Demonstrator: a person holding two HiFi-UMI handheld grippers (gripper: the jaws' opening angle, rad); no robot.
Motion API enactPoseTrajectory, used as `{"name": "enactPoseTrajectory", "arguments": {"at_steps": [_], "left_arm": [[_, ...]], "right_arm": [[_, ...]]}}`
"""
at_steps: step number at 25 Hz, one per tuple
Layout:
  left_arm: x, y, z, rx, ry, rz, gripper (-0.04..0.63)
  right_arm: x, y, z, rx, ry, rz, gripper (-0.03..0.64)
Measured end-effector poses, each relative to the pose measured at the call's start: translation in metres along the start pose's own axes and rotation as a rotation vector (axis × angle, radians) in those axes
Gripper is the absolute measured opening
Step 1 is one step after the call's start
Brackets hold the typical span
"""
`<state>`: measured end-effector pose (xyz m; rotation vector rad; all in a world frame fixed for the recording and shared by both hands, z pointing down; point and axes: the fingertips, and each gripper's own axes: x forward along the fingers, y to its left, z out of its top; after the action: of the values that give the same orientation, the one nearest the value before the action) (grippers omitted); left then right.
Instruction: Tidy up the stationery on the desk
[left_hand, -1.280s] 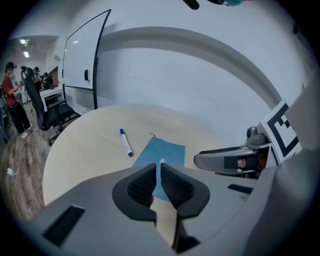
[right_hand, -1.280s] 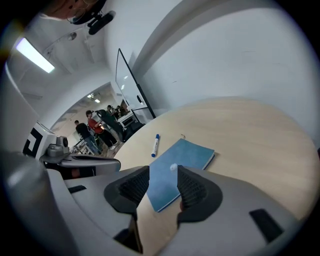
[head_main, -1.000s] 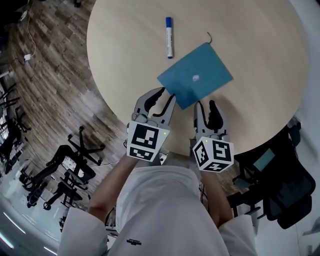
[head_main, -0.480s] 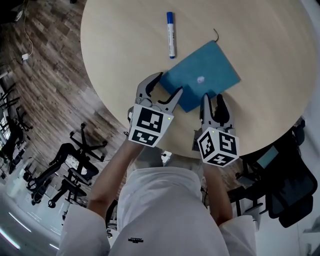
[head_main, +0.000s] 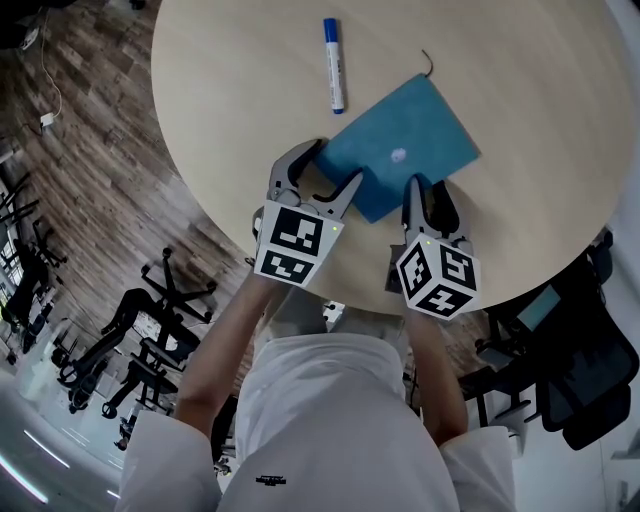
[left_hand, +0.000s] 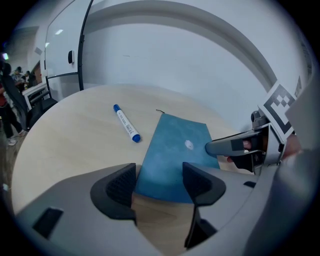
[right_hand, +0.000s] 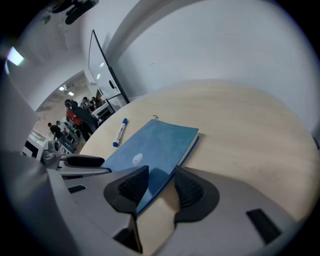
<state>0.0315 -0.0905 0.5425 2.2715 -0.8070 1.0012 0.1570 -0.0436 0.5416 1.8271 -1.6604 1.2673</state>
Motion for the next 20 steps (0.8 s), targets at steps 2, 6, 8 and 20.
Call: {"name": "enactPoseTrajectory", "arguments": {"at_steps": [2,6,8,20], "left_arm": [[0.0,0.0,0.0,0.007,0.004,0.003,0.296],[-0.002,-0.002,0.002,0.031,0.006,0.011,0.296],[-0.003,-0.005,0.001,0.031,0.011,0.01,0.295],[-0.012,-0.047,-0.024,-0.052,0.02,-0.044,0.295]], "right_arm": [[-0.001,-0.001,0.0,-0.019,0.0,-0.004,0.179],[-0.005,0.0,0.002,-0.044,-0.002,-0.013,0.164],[-0.007,-0.001,0.004,-0.049,-0.009,-0.016,0.163],[-0.019,-0.017,0.017,-0.143,-0.054,0.017,0.124]]}}
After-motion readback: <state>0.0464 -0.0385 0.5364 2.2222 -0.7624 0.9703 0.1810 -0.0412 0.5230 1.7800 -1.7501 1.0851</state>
